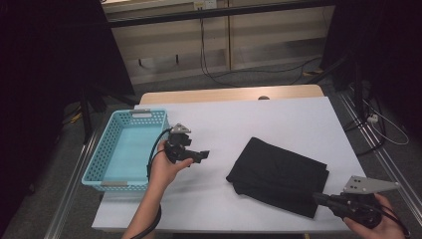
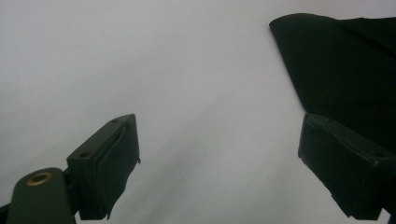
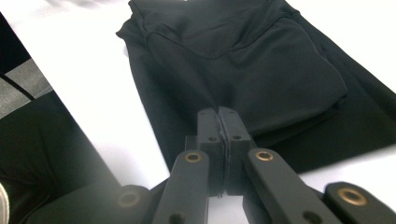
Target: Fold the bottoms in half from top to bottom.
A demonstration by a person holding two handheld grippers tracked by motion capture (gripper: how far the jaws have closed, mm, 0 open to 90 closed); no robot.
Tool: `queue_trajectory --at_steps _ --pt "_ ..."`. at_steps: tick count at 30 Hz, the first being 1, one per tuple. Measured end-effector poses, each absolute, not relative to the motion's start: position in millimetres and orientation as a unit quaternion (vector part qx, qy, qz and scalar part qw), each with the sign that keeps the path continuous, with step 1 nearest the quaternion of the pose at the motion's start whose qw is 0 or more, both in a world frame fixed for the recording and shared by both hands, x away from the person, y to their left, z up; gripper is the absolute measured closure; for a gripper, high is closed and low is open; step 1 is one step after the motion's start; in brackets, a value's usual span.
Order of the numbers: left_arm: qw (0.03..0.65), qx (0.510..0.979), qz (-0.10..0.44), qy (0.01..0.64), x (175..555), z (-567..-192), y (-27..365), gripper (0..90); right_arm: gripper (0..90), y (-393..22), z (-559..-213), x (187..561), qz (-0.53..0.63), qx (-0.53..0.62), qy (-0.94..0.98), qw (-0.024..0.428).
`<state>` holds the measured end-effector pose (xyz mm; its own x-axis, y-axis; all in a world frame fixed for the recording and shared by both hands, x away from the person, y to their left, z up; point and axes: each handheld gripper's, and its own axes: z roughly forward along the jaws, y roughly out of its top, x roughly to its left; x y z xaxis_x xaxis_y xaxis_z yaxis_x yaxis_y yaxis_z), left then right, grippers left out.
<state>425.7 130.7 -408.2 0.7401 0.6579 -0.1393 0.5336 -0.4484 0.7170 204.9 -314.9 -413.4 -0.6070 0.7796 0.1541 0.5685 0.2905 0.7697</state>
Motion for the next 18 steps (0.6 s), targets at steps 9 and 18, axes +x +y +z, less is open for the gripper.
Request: queue_trajectory --at_steps 9,18 --pt "0.390 0.849 0.079 0.347 425 -409 127 12.4 66.5 -323 -404 201 0.426 0.443 0.773 0.158" --pt "0.391 0.850 0.074 0.346 423 -411 123 12.3 52.6 -313 -408 248 0.403 0.465 0.769 0.174"
